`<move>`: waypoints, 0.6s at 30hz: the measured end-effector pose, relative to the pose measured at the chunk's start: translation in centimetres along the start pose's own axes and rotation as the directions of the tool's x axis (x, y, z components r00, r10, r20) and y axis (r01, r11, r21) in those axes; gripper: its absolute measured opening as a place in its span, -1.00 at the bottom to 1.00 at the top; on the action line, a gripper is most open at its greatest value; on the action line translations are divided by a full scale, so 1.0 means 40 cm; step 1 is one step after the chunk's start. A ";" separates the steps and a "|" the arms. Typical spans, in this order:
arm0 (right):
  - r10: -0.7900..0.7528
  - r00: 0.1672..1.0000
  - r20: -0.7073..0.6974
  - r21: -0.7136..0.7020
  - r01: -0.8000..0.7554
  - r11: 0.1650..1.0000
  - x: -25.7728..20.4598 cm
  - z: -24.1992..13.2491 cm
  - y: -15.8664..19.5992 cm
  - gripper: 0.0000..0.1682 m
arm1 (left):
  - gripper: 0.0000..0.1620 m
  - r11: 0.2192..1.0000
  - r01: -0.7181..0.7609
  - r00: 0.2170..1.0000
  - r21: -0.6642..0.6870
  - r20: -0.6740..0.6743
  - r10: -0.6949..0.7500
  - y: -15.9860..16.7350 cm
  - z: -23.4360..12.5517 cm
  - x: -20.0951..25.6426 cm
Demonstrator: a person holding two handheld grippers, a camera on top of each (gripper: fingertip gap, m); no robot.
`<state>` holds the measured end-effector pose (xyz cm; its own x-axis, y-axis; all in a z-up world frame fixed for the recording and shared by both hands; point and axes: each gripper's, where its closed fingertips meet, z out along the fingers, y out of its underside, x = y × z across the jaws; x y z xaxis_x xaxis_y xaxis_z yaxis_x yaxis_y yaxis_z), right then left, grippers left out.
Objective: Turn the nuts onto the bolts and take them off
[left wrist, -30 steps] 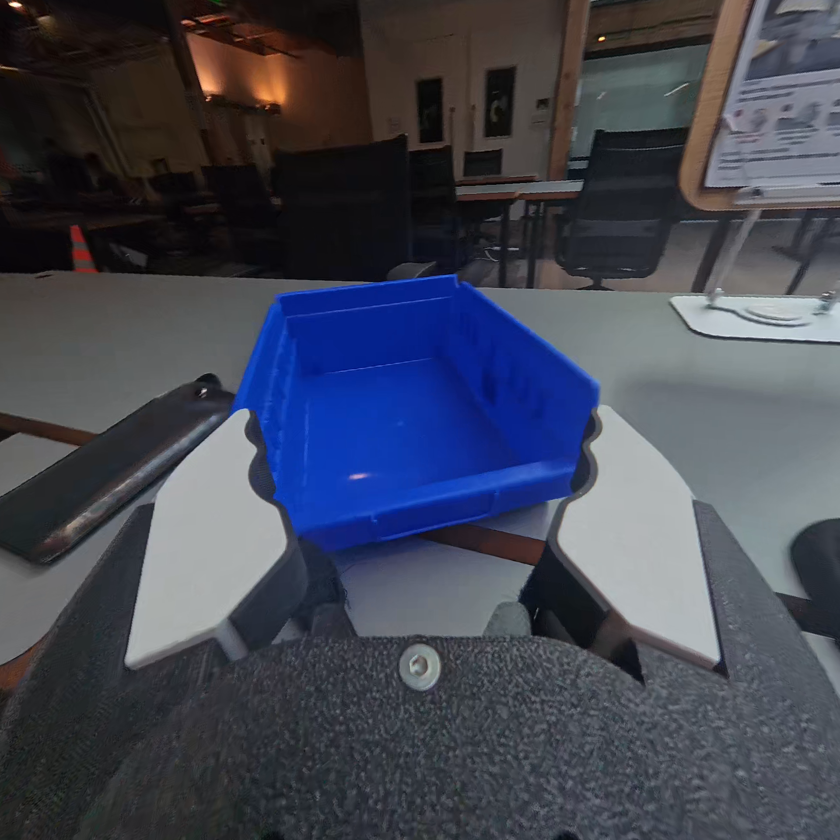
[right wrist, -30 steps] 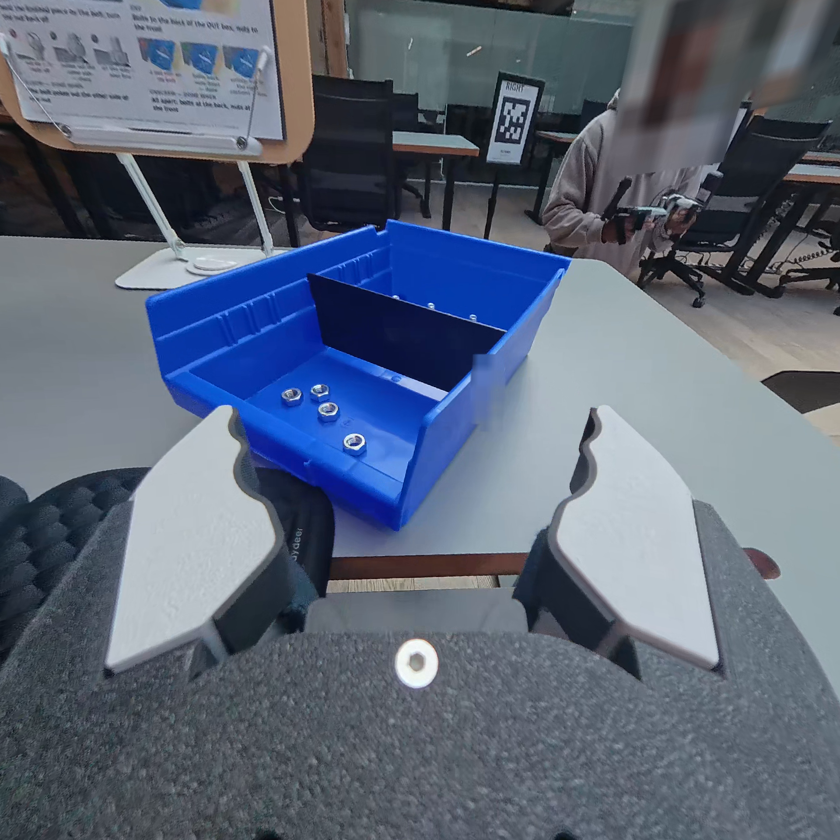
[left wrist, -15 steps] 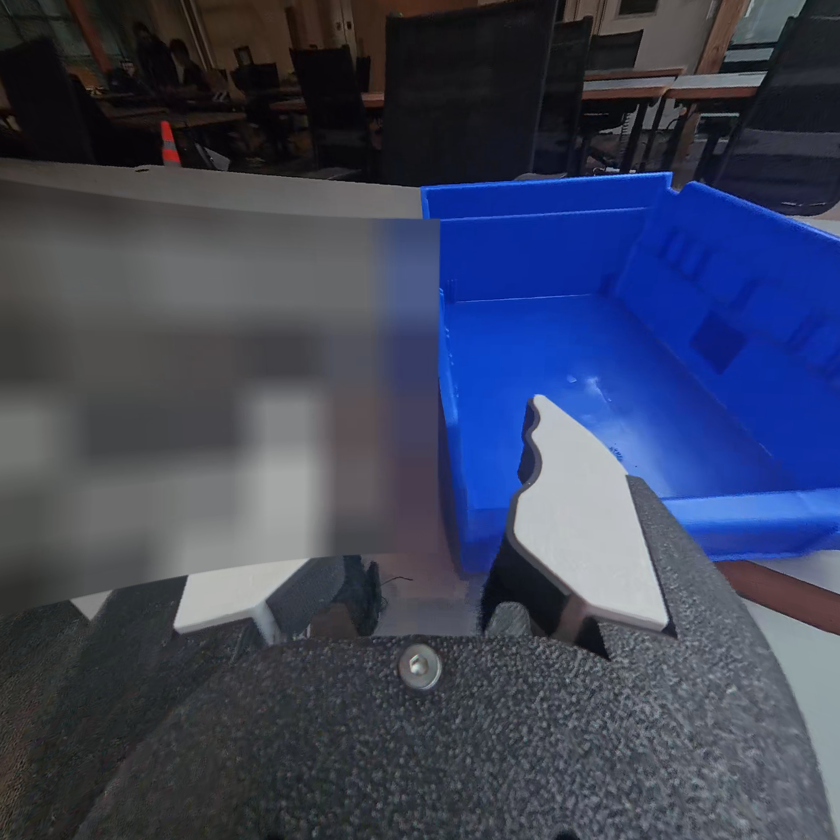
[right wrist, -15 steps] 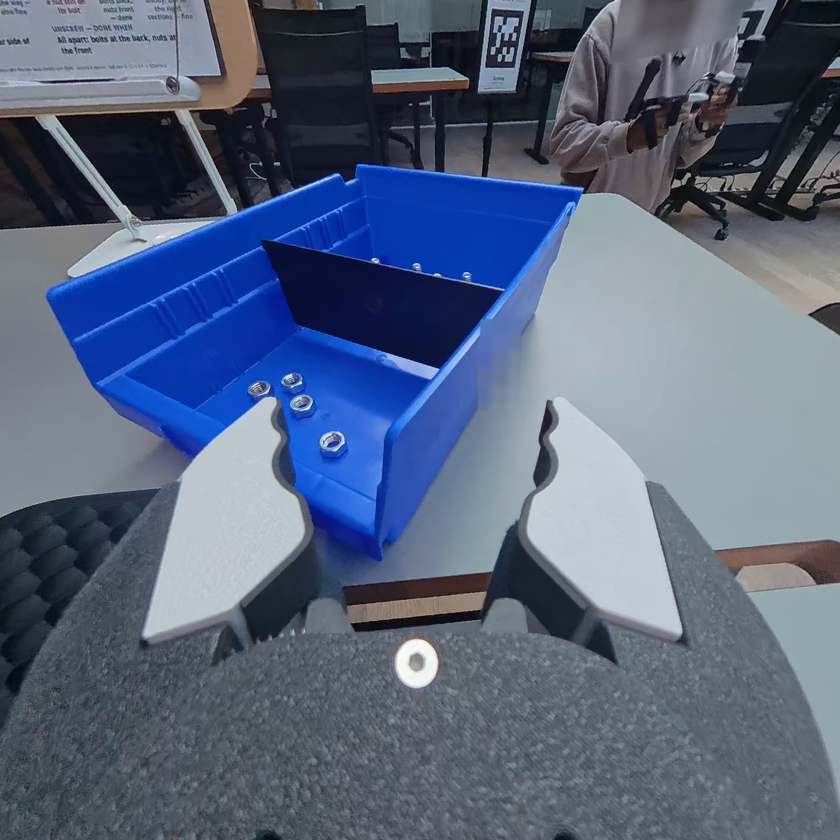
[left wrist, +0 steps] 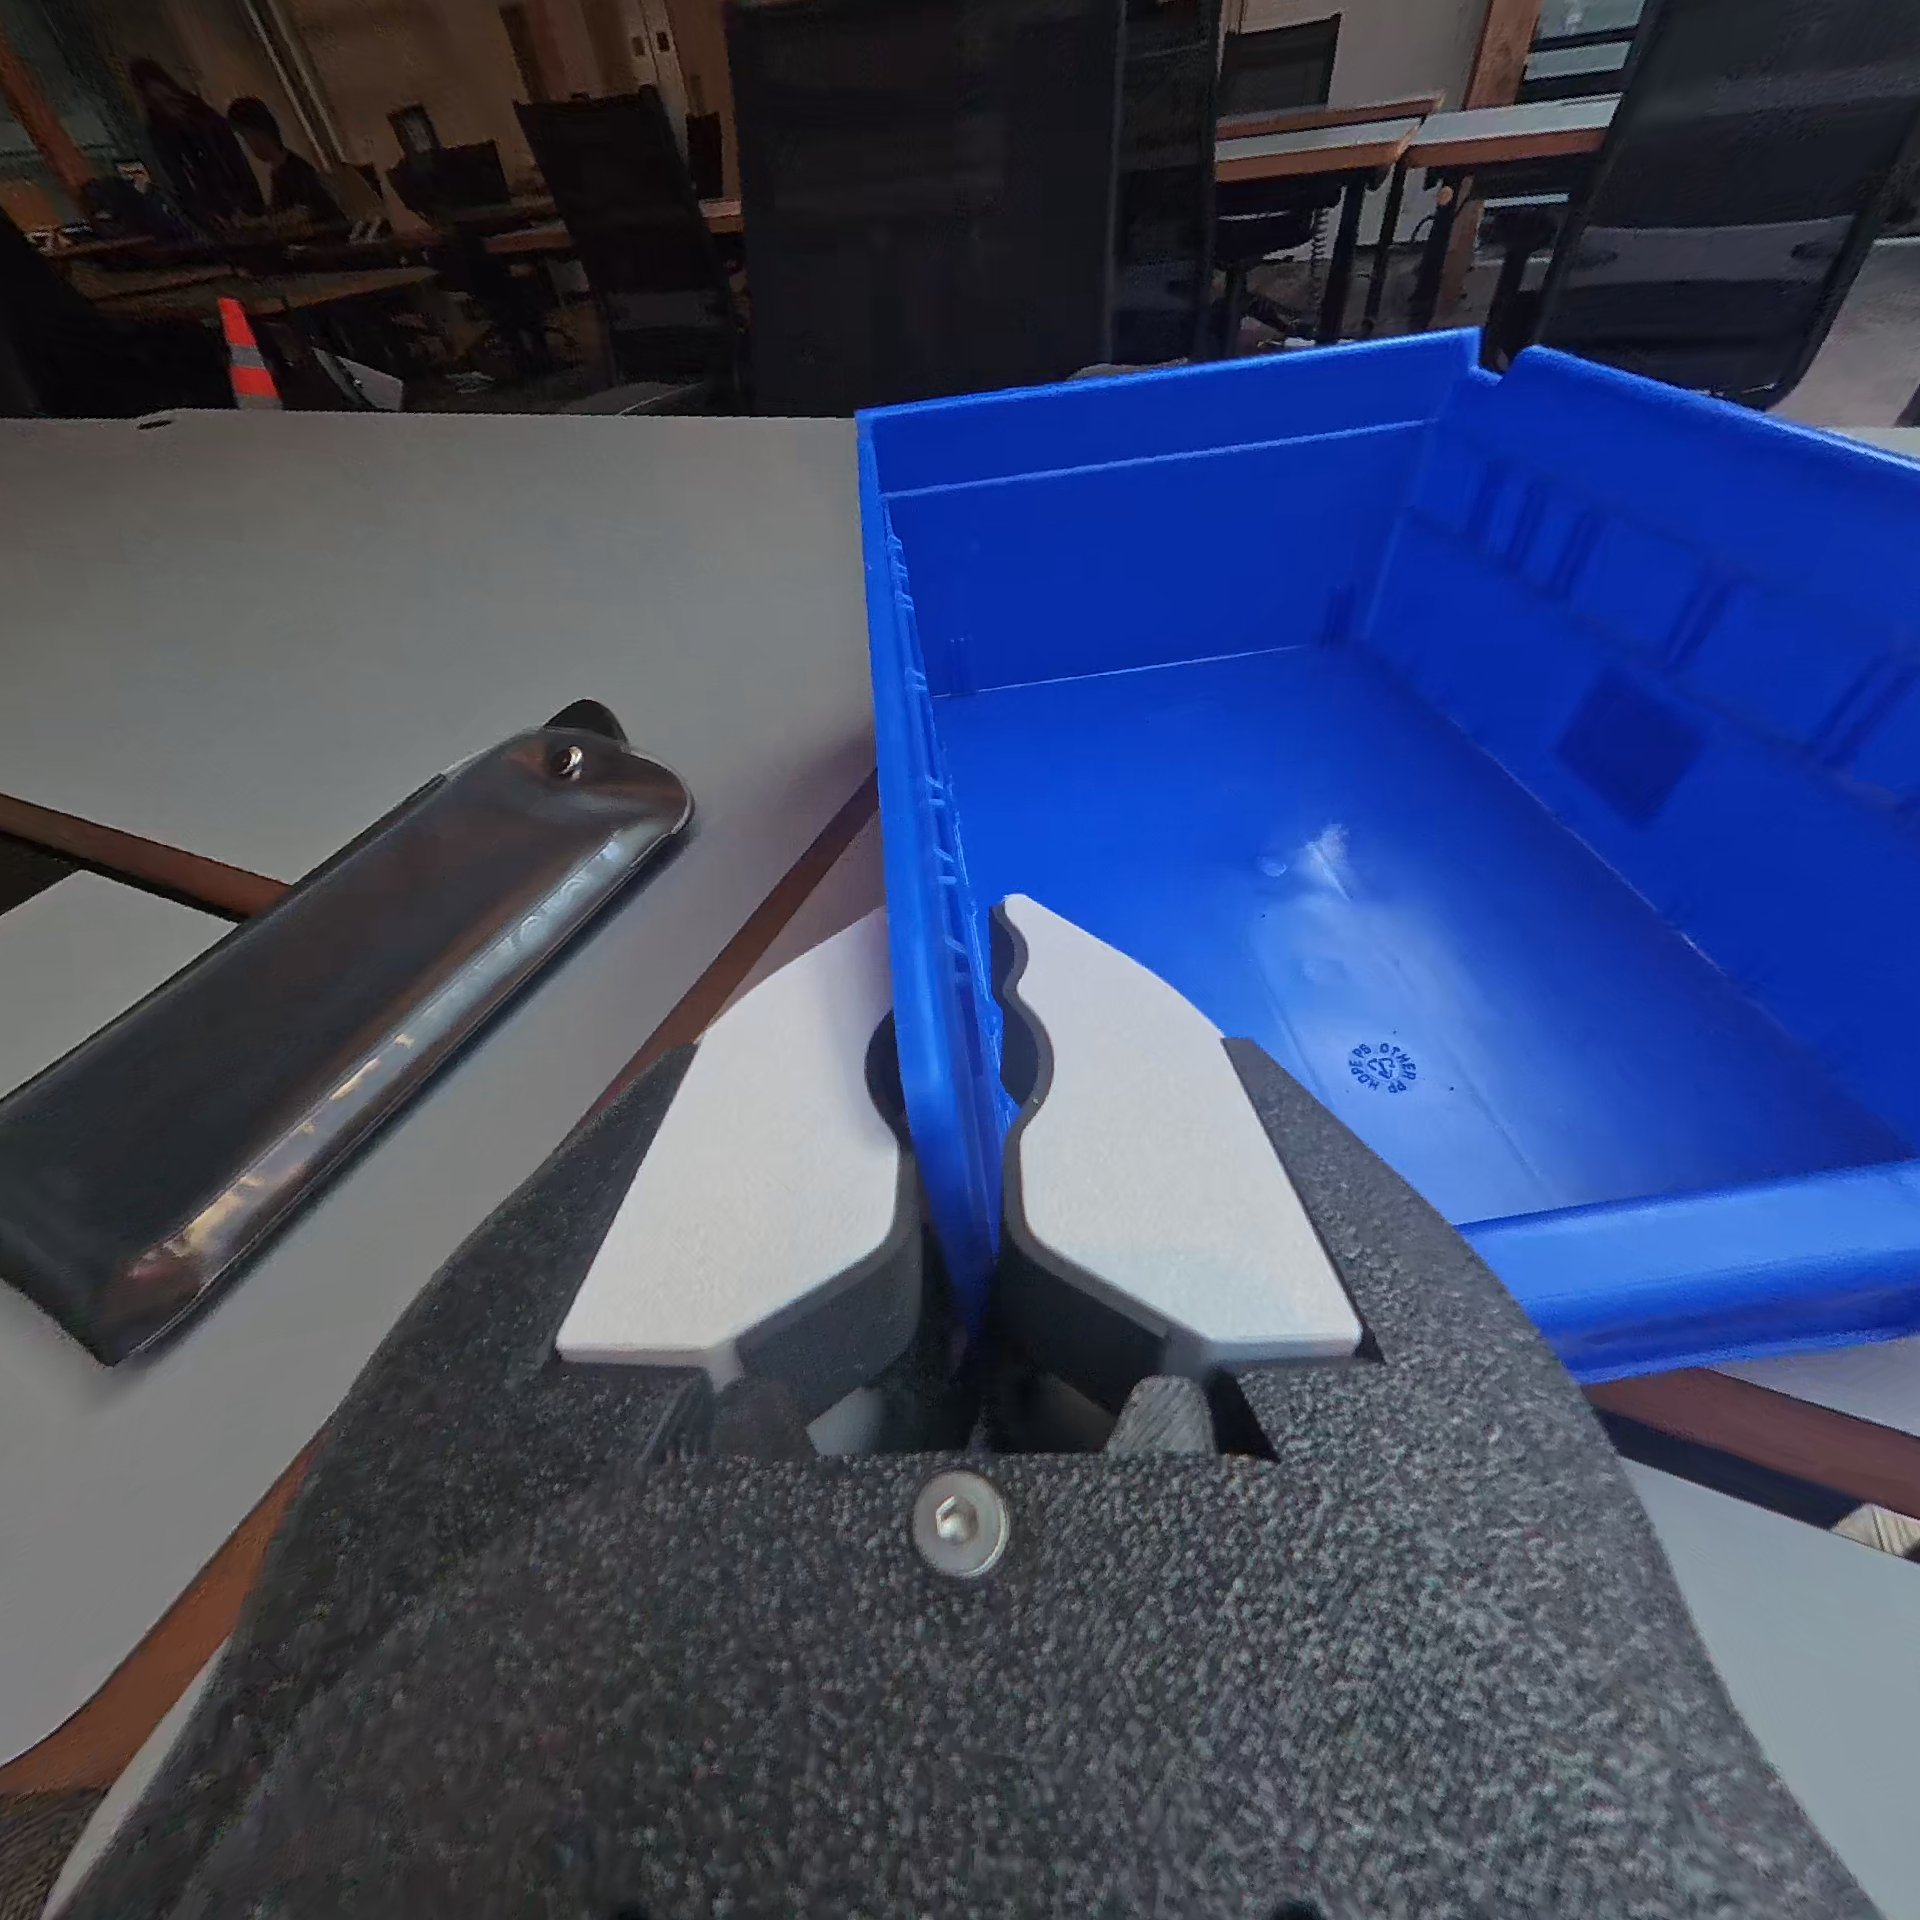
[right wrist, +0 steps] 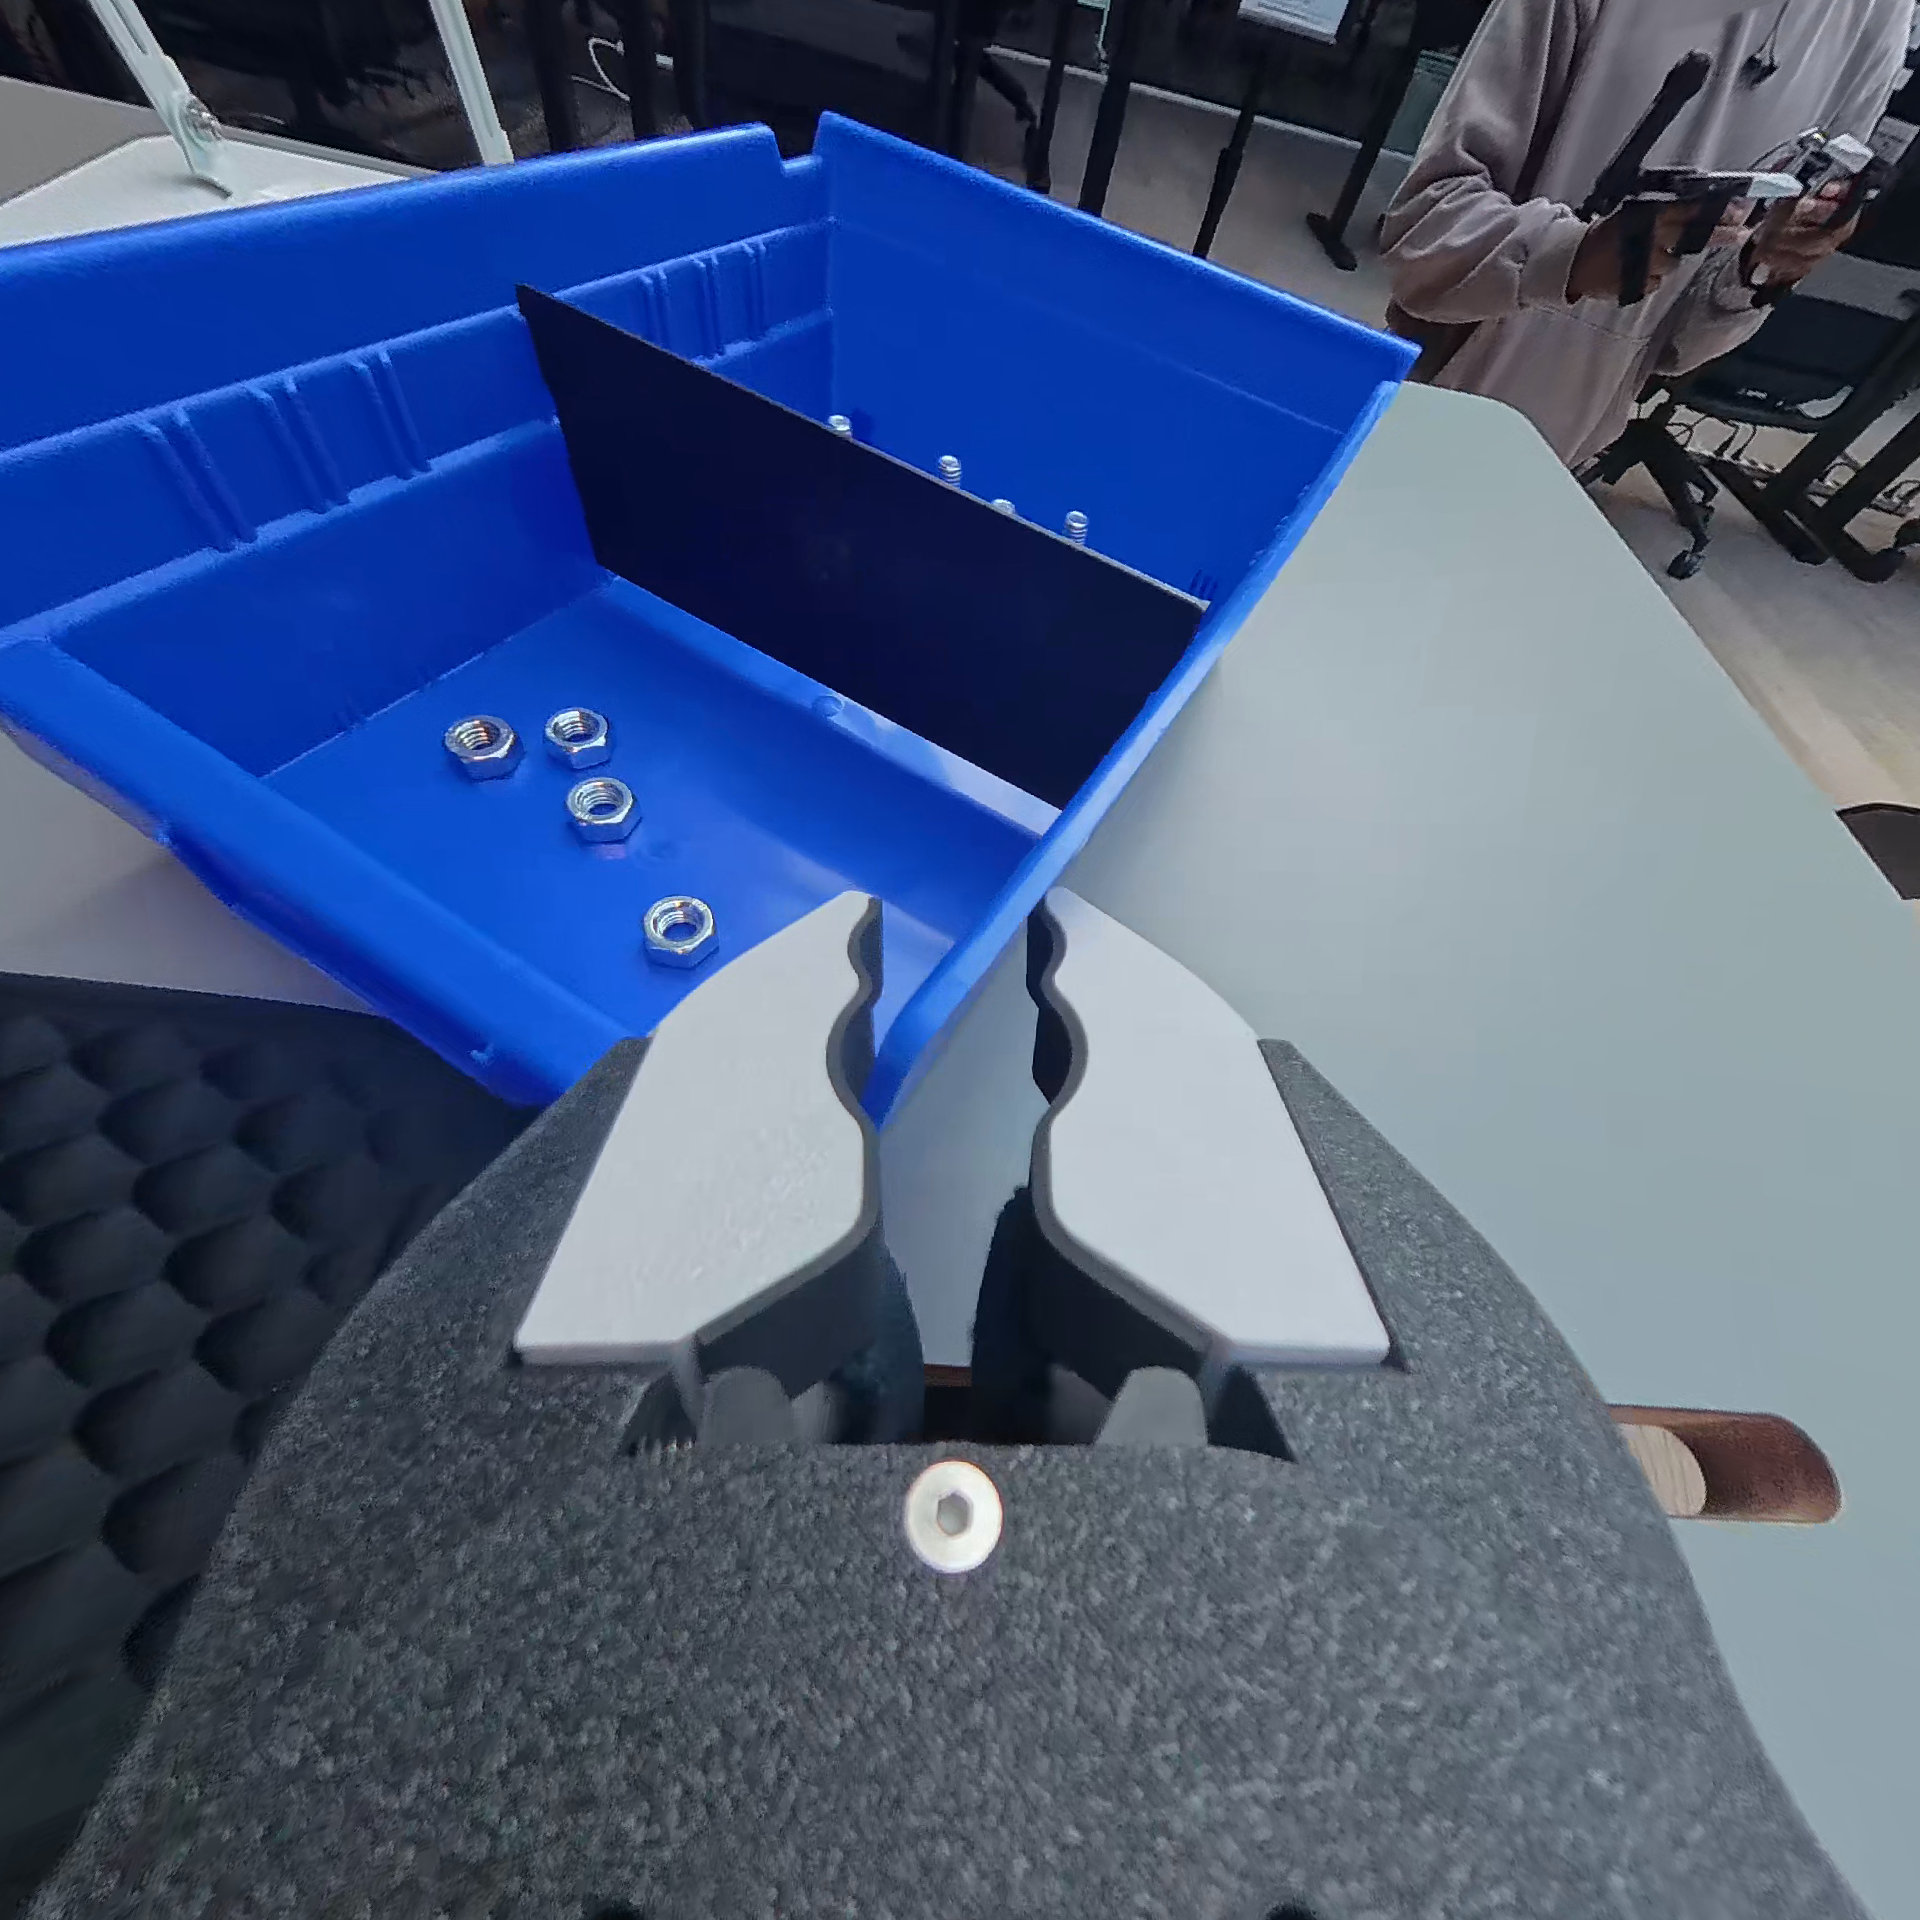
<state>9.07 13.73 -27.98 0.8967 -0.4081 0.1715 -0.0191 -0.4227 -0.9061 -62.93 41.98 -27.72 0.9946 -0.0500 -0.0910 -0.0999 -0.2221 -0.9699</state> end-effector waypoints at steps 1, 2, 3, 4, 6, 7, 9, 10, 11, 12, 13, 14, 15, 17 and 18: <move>-0.010 1.000 0.006 -0.003 0.010 1.000 0.003 0.005 -0.001 -0.71 | -0.86 1.000 -0.003 1.000 -0.001 -0.018 0.003 -0.002 0.005 0.014; -0.025 1.000 0.016 -0.001 0.025 1.000 0.004 0.011 -0.004 -0.73 | -0.87 1.000 -0.008 0.999 0.005 -0.038 0.008 -0.006 0.010 0.031; -0.033 0.999 0.027 0.001 0.033 0.999 0.005 0.017 -0.006 -0.74 | -0.87 1.000 -0.012 0.998 0.007 -0.056 0.012 -0.008 0.015 0.050; -0.029 0.999 0.039 0.004 0.029 1.000 0.005 0.024 -0.009 -0.76 | -0.87 1.000 -0.012 0.997 0.004 -0.076 0.012 -0.010 0.020 0.071; -0.026 0.998 0.059 0.010 0.026 1.000 0.003 0.036 -0.015 -0.78 | -0.86 1.000 -0.010 0.993 0.008 -0.118 0.011 -0.018 0.028 0.125; -0.026 0.998 0.059 0.010 0.026 1.000 0.003 0.043 -0.017 -0.80 | -0.85 1.000 -0.017 0.991 0.009 -0.130 0.018 -0.021 0.033 0.153; -0.036 0.998 0.060 0.012 0.035 0.999 -0.001 0.055 -0.023 -0.82 | -0.84 0.999 -0.032 0.987 0.015 -0.157 0.034 -0.030 0.044 0.213; -0.040 0.997 0.065 0.016 0.039 0.999 -0.005 0.061 -0.027 -0.82 | -0.83 0.999 -0.030 0.983 0.017 -0.180 0.033 -0.035 0.051 0.245; -0.042 0.996 0.073 0.019 0.041 0.999 -0.010 0.067 -0.030 -0.83 | -0.83 0.999 -0.028 0.979 0.019 -0.201 0.032 -0.039 0.056 0.276; -0.038 0.996 0.080 0.023 0.036 0.999 -0.014 0.074 -0.034 -0.84 | -0.83 0.999 -0.032 0.976 0.020 -0.217 0.035 -0.044 0.063 0.305; -0.028 0.996 0.082 0.025 0.026 0.999 -0.018 0.079 -0.038 -0.85 | -0.83 0.999 -0.039 0.971 0.024 -0.236 0.044 -0.048 0.067 0.336; -0.018 0.997 0.081 0.027 0.016 1.000 -0.022 0.085 -0.041 -0.85 | -0.83 0.999 -0.042 0.965 0.025 -0.257 0.047 -0.051 0.071 0.366; -0.016 0.997 0.080 0.028 0.014 1.000 -0.028 0.090 -0.044 -0.86 | -0.82 0.999 -0.047 0.959 0.025 -0.279 0.052 -0.054 0.072 0.396; -0.018 0.997 0.080 0.033 0.015 0.999 -0.041 0.100 -0.051 -0.87 | -0.82 0.998 -0.055 0.948 0.029 -0.313 0.062 -0.059 0.069 0.451; -0.017 0.996 0.085 0.039 0.014 0.999 -0.049 0.104 -0.055 -0.87 | -0.81 0.997 -0.063 0.942 0.032 -0.328 0.070 -0.061 0.066 0.477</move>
<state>9.21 18.83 -27.93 0.9311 -0.3309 0.1537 0.0105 -0.3968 -0.9178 -43.64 44.15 -27.70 0.9207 -0.3821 -0.0797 -0.1615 -0.1868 -0.9690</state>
